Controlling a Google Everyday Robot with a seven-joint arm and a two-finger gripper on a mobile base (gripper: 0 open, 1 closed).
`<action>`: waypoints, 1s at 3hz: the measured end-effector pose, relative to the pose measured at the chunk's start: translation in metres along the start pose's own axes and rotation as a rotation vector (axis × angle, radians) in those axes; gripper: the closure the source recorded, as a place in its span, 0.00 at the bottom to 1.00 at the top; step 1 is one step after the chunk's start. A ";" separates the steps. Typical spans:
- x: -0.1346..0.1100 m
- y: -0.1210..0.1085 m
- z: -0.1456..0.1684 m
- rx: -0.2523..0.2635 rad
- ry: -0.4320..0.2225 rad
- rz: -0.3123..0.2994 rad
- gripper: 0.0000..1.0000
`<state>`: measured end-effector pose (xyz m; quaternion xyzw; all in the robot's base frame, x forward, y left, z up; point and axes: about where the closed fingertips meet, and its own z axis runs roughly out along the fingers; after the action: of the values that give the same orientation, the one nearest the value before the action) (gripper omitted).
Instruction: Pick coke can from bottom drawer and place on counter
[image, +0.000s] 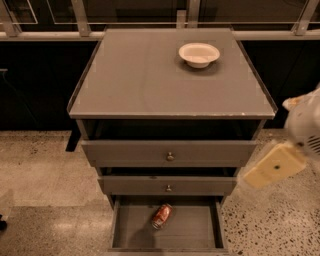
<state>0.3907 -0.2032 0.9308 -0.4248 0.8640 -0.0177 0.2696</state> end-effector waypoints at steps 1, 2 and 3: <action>0.015 0.005 0.024 0.010 0.004 0.094 0.00; 0.015 0.005 0.024 0.010 0.004 0.094 0.00; 0.031 0.015 0.034 0.024 -0.031 0.163 0.00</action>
Offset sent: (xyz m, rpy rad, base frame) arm 0.0006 -0.0028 -0.0286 0.0370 0.0144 -0.0862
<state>0.3813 -0.2102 0.8838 -0.3502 0.8912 0.0007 0.2883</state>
